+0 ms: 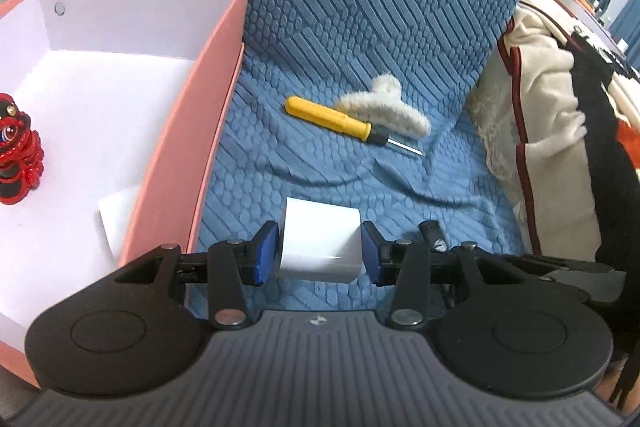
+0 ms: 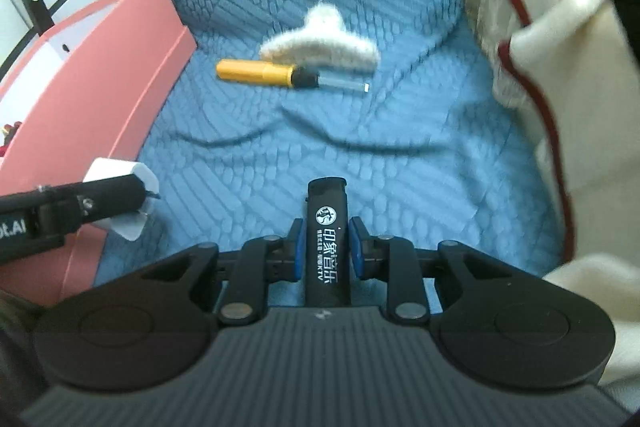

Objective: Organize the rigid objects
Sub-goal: 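Lift the white plug with the left gripper while the right gripper carries the USB stick toward the pink box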

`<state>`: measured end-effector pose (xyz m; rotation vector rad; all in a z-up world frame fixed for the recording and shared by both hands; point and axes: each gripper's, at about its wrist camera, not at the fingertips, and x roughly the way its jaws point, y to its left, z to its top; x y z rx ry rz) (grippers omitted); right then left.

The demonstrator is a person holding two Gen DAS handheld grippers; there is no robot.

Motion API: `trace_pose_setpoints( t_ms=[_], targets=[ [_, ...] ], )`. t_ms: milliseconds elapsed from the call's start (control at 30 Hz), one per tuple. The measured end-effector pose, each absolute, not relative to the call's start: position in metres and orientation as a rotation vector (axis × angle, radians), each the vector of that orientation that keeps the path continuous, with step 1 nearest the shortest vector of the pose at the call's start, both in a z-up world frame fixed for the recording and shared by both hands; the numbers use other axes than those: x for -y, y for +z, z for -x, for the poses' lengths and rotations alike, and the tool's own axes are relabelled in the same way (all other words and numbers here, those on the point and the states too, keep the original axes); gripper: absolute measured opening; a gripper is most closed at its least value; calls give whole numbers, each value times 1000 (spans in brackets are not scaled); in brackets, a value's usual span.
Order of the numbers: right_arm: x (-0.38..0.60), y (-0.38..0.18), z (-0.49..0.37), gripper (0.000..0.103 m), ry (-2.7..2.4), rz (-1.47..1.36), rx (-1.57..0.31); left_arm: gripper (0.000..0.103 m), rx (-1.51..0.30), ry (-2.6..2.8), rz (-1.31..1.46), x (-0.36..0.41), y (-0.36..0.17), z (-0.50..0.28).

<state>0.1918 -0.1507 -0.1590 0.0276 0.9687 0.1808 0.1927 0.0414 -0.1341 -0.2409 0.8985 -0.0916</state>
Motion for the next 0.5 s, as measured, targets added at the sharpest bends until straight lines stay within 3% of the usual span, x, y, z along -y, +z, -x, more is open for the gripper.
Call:
trace_pose_setpoints(
  t_ms=[500],
  targets=[
    [144,-86,-178,26,256,-107,-894,50,-868,-90,261,-57,-76,-186]
  ],
)
